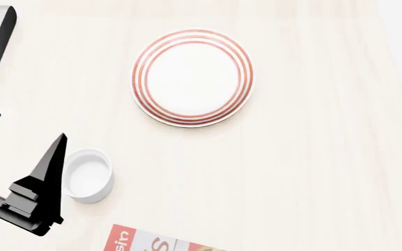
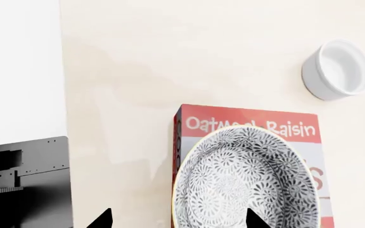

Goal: Pick the akita bowl on the cookies box and place it on the plate.

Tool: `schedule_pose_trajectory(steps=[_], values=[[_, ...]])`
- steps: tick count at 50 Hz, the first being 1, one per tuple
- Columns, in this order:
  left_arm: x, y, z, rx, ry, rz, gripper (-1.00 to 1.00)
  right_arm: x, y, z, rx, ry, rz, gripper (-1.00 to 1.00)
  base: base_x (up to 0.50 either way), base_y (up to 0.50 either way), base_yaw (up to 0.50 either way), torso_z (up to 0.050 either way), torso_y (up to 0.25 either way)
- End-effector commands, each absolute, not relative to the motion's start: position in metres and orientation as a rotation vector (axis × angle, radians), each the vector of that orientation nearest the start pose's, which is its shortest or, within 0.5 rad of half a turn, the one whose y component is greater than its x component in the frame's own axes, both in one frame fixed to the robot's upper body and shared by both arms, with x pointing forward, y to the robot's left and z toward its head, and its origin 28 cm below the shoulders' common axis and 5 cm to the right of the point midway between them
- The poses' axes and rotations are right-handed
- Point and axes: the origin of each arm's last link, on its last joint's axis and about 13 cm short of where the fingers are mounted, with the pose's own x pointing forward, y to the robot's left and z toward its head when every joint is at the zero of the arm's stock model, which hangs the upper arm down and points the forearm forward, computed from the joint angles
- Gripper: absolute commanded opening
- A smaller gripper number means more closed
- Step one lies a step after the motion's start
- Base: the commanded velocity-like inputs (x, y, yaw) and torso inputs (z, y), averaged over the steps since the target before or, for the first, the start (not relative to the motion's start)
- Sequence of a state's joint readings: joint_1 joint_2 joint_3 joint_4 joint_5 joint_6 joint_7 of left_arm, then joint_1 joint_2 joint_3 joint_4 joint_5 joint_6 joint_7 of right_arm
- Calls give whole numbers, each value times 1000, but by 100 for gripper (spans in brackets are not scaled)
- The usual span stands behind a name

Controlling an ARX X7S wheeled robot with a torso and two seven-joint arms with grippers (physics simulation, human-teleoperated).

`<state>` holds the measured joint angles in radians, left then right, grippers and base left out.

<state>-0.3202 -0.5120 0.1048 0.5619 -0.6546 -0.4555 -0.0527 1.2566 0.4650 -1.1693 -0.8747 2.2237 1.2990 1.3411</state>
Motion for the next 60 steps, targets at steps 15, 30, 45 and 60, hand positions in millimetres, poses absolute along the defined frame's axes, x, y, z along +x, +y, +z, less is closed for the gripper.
schedule_pose_trajectory(steps=[15,30,45,60], values=[[234,246,173,-14,-277,-378,100,122,-71,210,-998,452,1015,100,0,0,0,0,0],[233,247,174,-15,-277,-377,100,128,-69,205,-1022,424,1017,100,0,0,0,0,0],[233,247,174,-13,-275,-378,100,128,-70,208,-1050,389,998,-100,0,0,0,0,0],[232,247,175,-14,-272,-383,100,130,-77,229,-1187,369,900,-100,0,0,0,0,0]])
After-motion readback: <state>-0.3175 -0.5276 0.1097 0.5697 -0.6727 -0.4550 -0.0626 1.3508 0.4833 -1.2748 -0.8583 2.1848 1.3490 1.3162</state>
